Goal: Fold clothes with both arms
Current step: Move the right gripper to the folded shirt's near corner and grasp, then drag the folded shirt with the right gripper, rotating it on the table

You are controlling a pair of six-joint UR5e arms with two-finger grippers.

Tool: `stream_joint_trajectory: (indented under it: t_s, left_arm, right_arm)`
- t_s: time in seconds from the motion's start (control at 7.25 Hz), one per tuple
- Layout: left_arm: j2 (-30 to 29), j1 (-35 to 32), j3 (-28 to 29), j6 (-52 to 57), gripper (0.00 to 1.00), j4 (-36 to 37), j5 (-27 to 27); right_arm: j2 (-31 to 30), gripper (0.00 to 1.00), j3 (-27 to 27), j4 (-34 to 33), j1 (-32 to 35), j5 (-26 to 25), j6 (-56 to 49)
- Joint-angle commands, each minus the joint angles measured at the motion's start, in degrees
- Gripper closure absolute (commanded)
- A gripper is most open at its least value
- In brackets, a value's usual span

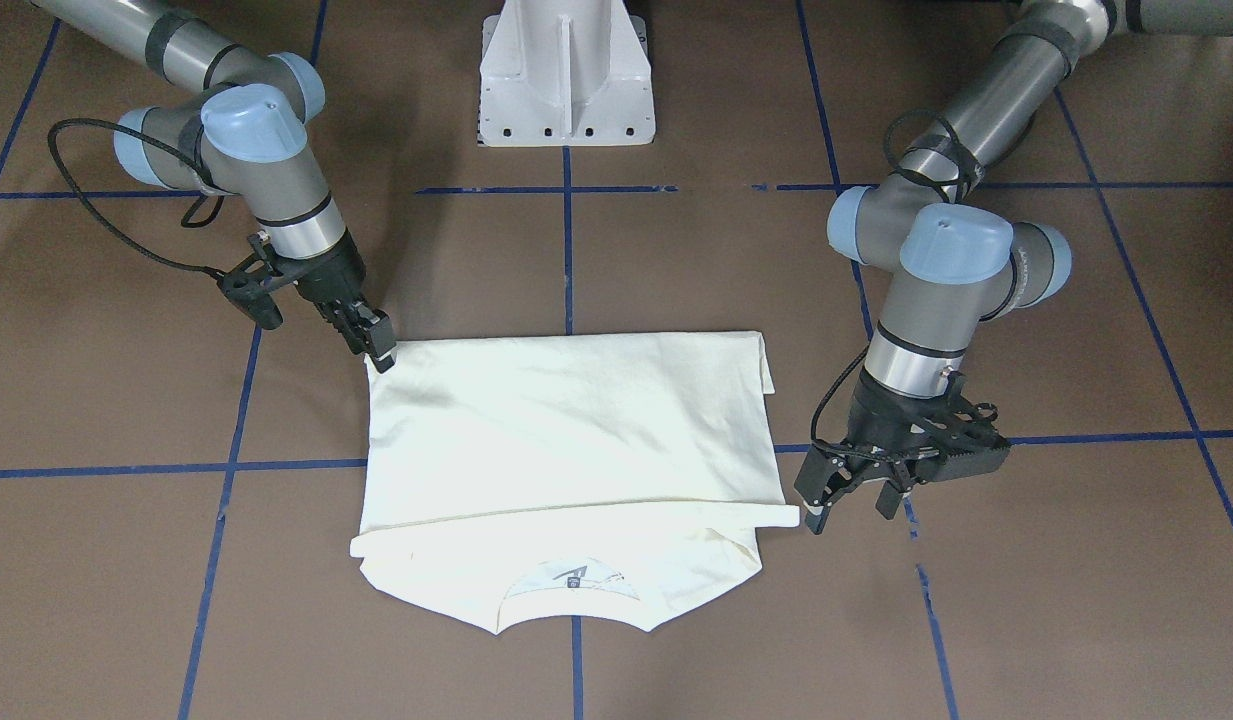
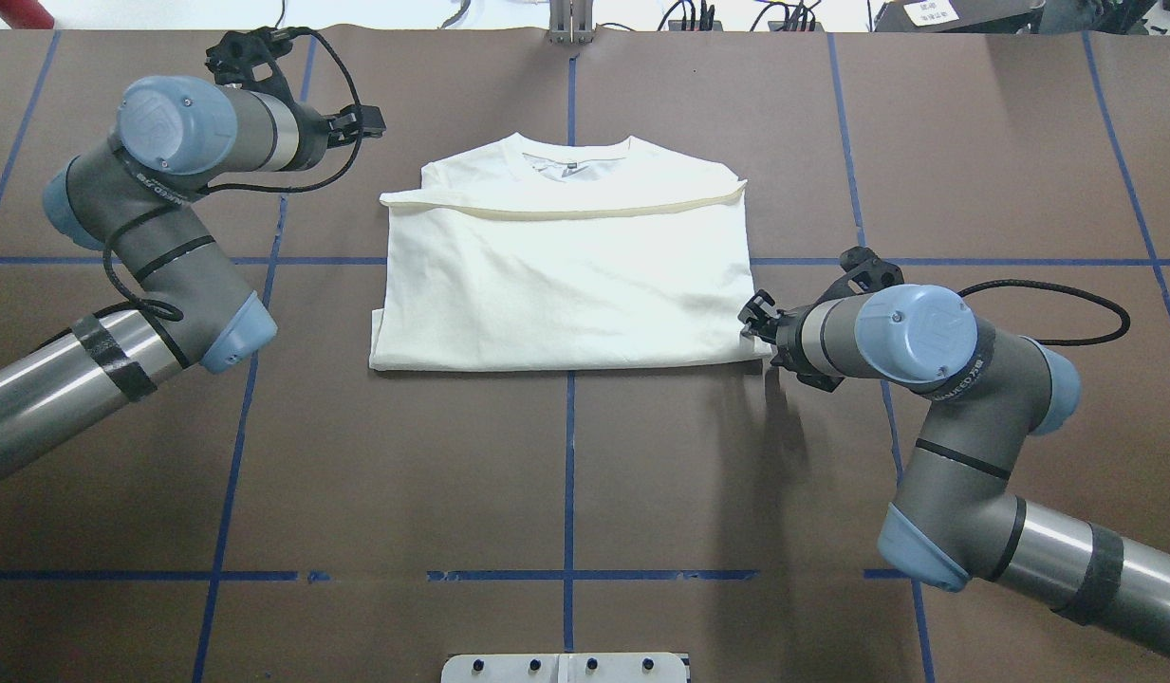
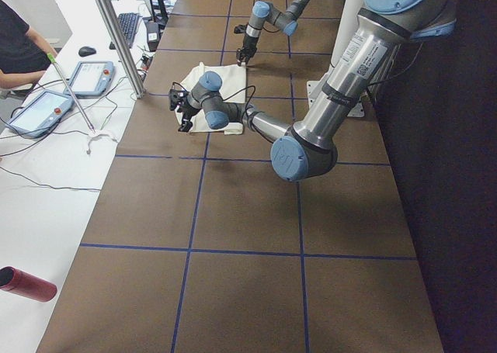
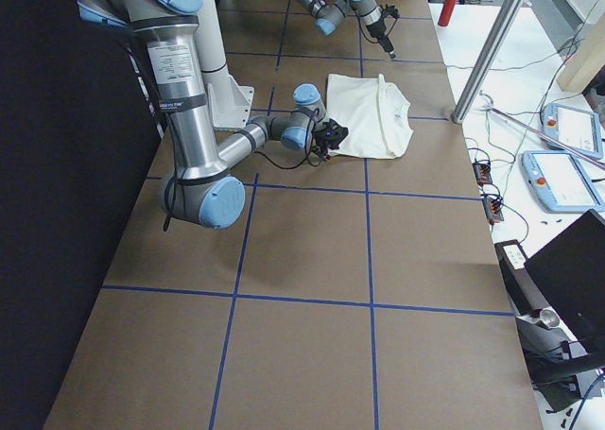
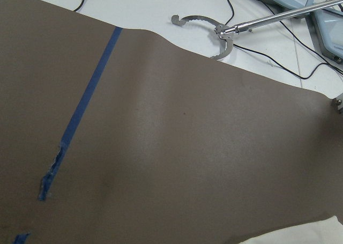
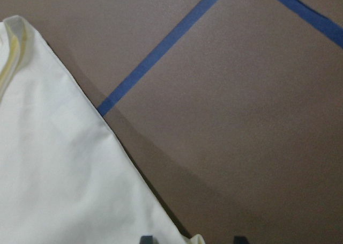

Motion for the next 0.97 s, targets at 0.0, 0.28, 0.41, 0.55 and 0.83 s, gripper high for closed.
stream_joint_trajectory:
  t_s: [0.0,0.28,0.41,0.55,0.83]
  left_arm:
    - [0.00,0.00,-0.04,0.00,0.00,0.01,0.00]
    - [-0.09,0.00,-0.13,0.00,0.00,0.01,-0.09]
    - [-0.09,0.09,-0.83,-0.17,0.00,-0.07,-0.35]
    - [0.87,0.52,-4.57,-0.09,0.00,-0.08,-1.05]
    - [7.87,4.63,-19.28,-6.27,0.00,0.27,-5.44]
  right_arm:
    - [0.16,1.00,0.24,0.08,-0.89,-0.04,2.48]
    - [-0.10,1.00,1.63,0.17,-1.07,0.14,2.49]
    - [-2.54,1.00,6.17,0.09,-2.99,0.23,2.92]
    - [-7.52,1.00,14.05,-0.18,-6.05,0.32,5.88]
    - [-17.02,1.00,27.16,-0.27,-15.09,2.14,10.21]
